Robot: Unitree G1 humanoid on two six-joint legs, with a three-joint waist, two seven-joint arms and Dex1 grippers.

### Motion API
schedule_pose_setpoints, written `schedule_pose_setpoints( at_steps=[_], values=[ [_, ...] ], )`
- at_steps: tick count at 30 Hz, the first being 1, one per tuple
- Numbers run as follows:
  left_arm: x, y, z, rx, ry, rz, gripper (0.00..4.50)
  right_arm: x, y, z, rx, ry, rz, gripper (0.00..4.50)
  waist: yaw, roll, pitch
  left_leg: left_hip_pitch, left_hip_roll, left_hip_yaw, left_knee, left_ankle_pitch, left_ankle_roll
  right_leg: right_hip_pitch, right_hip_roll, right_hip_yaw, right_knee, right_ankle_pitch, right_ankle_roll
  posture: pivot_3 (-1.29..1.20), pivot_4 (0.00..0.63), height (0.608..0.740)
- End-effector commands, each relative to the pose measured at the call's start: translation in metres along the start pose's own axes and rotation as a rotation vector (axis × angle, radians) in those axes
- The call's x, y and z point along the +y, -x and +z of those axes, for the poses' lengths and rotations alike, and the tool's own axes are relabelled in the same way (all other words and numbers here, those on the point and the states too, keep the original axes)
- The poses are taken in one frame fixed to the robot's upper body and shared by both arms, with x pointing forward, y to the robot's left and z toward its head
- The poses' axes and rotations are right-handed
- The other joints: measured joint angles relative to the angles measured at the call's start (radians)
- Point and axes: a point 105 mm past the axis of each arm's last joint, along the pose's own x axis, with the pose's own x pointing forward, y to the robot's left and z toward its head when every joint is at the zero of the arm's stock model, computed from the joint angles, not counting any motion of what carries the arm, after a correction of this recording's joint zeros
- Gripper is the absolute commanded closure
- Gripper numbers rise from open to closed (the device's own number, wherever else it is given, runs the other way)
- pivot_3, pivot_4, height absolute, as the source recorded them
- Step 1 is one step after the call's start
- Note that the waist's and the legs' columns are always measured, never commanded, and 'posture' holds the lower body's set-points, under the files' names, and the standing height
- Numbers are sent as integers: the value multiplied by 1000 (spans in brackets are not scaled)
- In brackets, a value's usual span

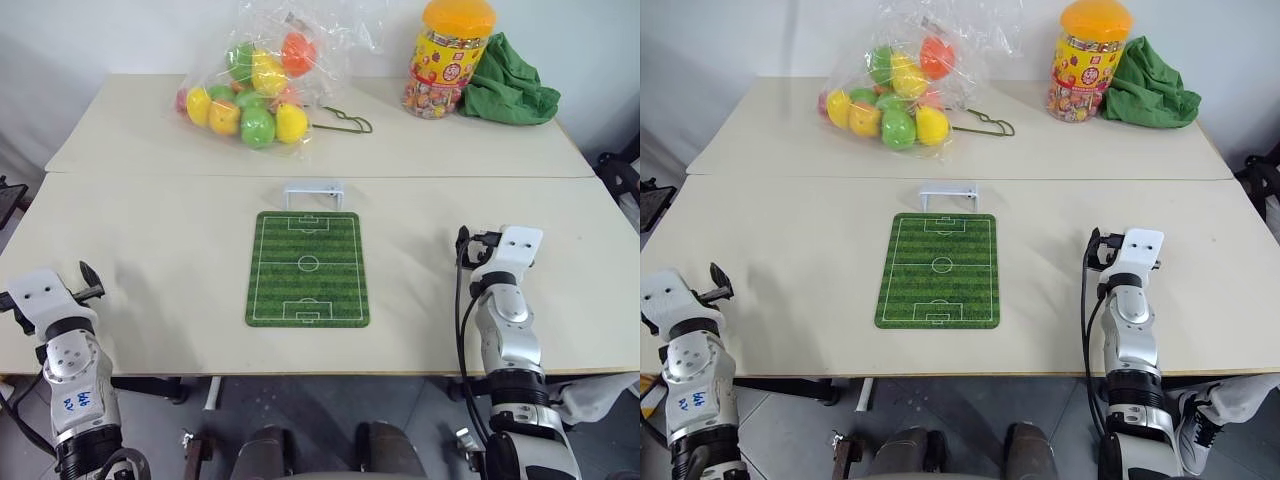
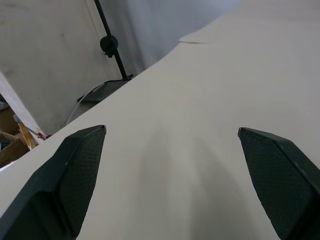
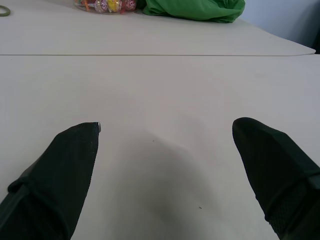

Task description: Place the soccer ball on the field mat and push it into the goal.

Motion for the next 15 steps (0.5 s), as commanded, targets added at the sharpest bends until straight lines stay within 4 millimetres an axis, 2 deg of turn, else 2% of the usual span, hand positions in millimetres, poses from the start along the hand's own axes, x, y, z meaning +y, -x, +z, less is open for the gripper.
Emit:
schedule_pose_setpoints(
  at_steps=[1,15],
  values=[
    [-5,-2,12,-57,-10,-32,0,-1,-2,12,-53,5,-5,43,-1,0,0,0,0,0,0,0,0,0,0,0,0,0,0,0,150,740],
    [-18,-13,9,-44,35,-38,0,-7,-1,12,-59,9,-25,43,-1,0,0,0,0,0,0,0,0,0,0,0,0,0,0,0,150,740]
  ],
)
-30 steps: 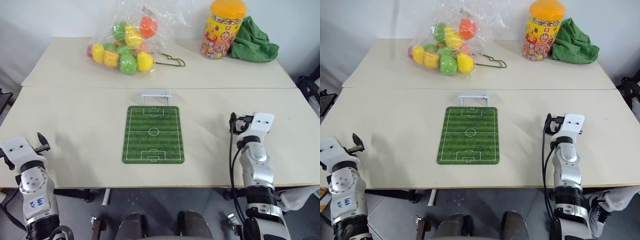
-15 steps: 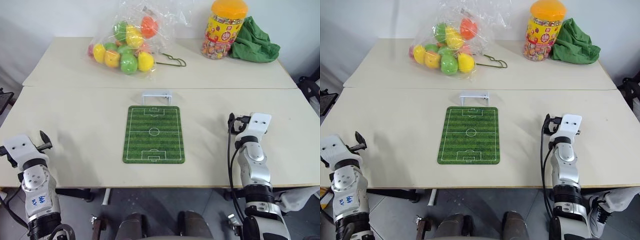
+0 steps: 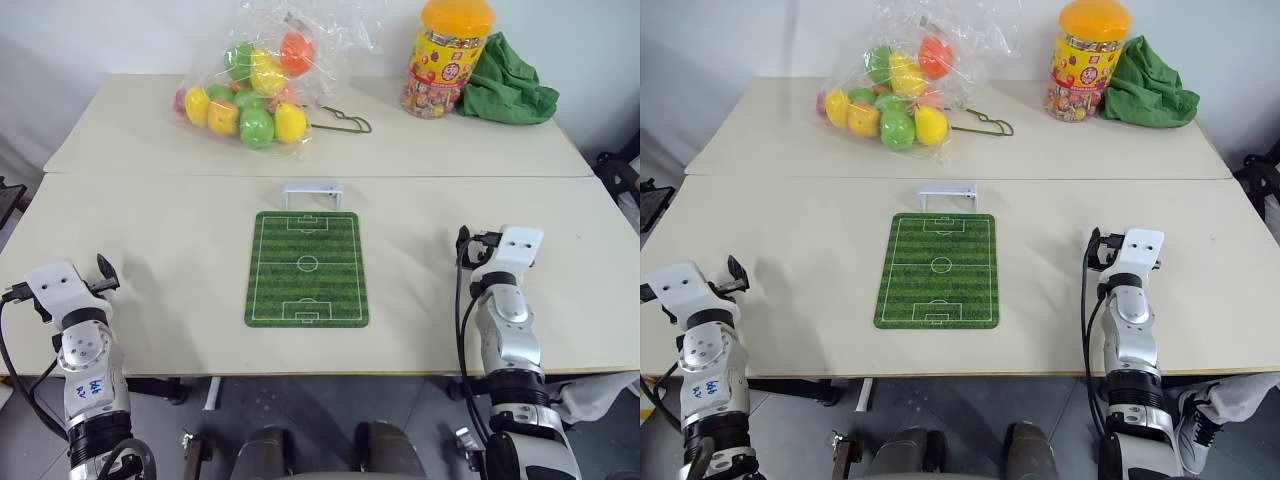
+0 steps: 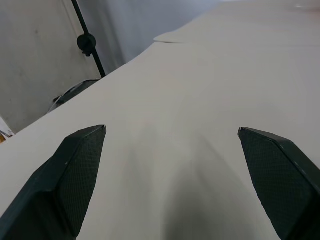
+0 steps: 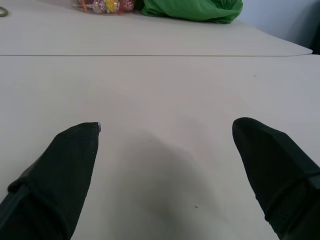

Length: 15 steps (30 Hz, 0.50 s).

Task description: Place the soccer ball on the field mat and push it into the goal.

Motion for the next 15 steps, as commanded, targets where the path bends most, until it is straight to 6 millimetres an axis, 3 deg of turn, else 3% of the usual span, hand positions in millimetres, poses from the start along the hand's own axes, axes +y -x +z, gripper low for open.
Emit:
schedule_pose_setpoints(
  at_steps=[1,11,13,15],
  values=[
    [-3,-4,9,-38,-15,-17,0,-7,-1,11,-48,10,-23,43,1,0,0,0,0,0,0,0,0,0,0,0,0,0,0,0,150,740],
    [-19,-8,13,-60,-1,-78,0,-14,3,11,-55,15,-50,43,0,0,0,0,0,0,0,0,0,0,0,0,0,0,0,0,150,740],
    [-22,-8,13,-58,3,-99,0,-11,4,12,-59,15,-22,43,0,0,0,0,0,0,0,0,0,0,0,0,0,0,0,0,150,740],
    [-29,-8,15,-66,-8,-184,0,7,9,15,-69,58,125,43,0,0,0,0,0,0,0,0,0,0,0,0,0,0,0,0,150,740]
  ],
)
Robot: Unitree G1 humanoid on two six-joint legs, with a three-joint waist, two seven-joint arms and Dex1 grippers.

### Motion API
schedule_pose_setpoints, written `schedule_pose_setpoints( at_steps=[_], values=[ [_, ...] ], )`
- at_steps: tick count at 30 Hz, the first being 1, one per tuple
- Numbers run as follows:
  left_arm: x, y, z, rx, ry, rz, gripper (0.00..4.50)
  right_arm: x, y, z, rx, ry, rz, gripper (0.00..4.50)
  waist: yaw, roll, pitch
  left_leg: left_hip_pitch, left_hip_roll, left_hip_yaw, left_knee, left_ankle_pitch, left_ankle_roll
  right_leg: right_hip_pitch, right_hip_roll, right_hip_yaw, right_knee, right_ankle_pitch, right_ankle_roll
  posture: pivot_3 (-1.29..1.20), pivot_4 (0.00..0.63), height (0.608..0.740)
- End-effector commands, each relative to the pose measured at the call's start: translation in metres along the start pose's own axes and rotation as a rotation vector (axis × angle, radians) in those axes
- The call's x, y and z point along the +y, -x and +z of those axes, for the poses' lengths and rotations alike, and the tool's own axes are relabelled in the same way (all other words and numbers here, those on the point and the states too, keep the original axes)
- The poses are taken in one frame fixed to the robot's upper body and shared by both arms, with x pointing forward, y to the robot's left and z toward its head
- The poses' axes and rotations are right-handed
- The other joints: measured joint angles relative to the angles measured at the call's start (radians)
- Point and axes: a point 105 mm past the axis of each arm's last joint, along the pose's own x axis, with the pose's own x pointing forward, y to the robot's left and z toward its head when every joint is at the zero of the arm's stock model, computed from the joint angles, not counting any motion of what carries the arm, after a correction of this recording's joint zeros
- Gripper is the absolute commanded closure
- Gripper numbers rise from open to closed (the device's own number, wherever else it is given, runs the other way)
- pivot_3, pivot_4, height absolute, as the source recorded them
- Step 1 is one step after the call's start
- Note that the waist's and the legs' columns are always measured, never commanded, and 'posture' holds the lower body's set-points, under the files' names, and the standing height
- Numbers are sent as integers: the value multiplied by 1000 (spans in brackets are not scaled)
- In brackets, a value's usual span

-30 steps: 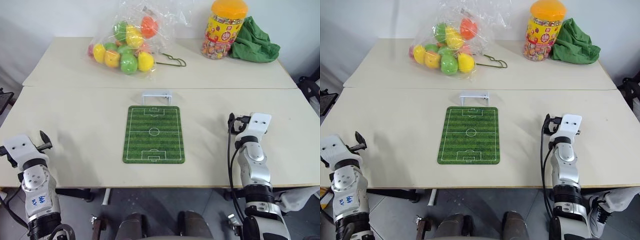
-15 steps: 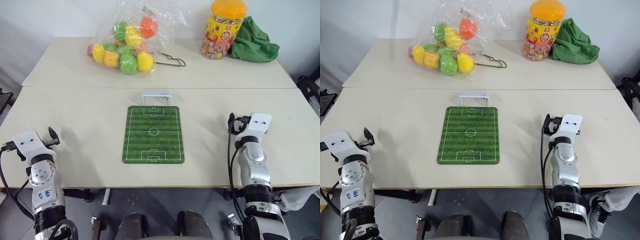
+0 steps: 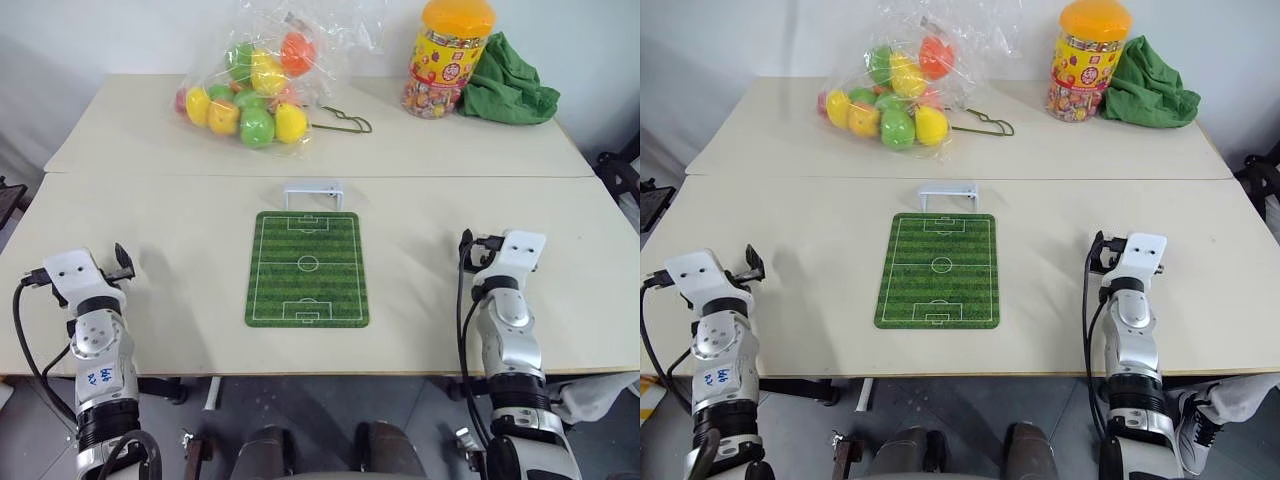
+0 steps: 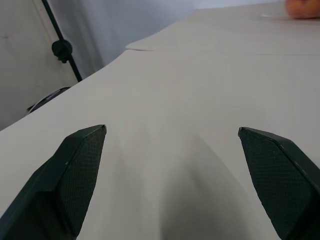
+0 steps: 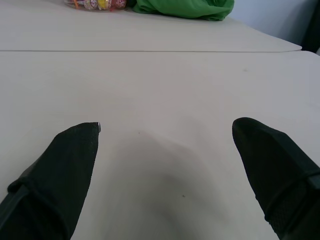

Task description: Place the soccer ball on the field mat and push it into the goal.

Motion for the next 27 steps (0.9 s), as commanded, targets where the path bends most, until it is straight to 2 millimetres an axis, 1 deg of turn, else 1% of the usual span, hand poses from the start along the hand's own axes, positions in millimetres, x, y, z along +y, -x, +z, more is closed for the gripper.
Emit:
schedule_pose_setpoints(
  at_steps=[1,3,4,5,6,7,11,12,15,17,19,23,27],
  values=[
    [-8,-2,12,-51,-26,-128,0,19,7,22,-82,77,202,43,0,0,0,0,0,0,0,0,0,0,0,0,0,0,0,0,150,740],
    [-12,-1,14,-48,-25,-242,0,35,17,25,-73,88,386,43,0,0,0,0,-2,0,0,0,0,0,0,0,0,0,0,0,150,740],
    [-12,4,13,-26,-4,-348,0,41,30,25,-41,104,554,43,0,0,0,0,-1,0,0,0,0,0,0,0,-1,0,0,0,150,740],
    [-12,7,13,-12,13,-425,0,45,42,25,-13,115,677,43,0,0,0,0,-1,0,0,0,0,0,0,0,-1,0,0,0,150,740],
    [-14,14,13,11,27,-524,0,44,51,23,22,127,768,43,0,0,0,0,0,0,-1,0,0,0,0,0,-1,0,0,0,150,740],
    [-14,19,14,24,35,-593,0,41,55,24,40,145,814,43,0,0,0,0,0,0,-1,0,0,0,0,0,-1,0,0,0,150,740],
    [-12,38,19,76,45,-811,0,27,64,23,125,190,955,43,1,0,0,0,0,1,0,0,0,1,0,0,-3,0,0,0,150,740],
    [-12,41,20,82,47,-845,0,25,66,22,139,194,981,43,1,0,0,0,0,1,0,0,0,1,0,0,-3,0,0,0,150,740],
    [-11,60,24,67,10,-980,0,19,76,18,209,211,1074,43,1,0,0,1,1,1,0,0,0,1,0,0,-3,0,0,0,150,740],
    [-11,68,24,58,-19,-1033,0,17,79,16,239,227,1116,43,2,0,0,1,1,1,0,0,0,1,0,0,-3,0,0,0,150,740],
    [-10,71,22,65,-33,-1057,0,16,76,16,244,235,1119,43,3,0,0,0,1,1,0,0,0,1,0,0,-3,0,0,0,150,740],
    [-8,69,27,63,-8,-1041,0,18,70,23,218,230,1102,43,3,0,0,1,1,1,1,0,0,1,0,0,-3,0,0,0,150,740],
    [-14,70,29,59,-11,-1066,0,22,68,26,205,225,1098,43,3,0,0,1,1,1,0,0,0,1,0,0,-3,0,0,0,150,740]
  ],
)
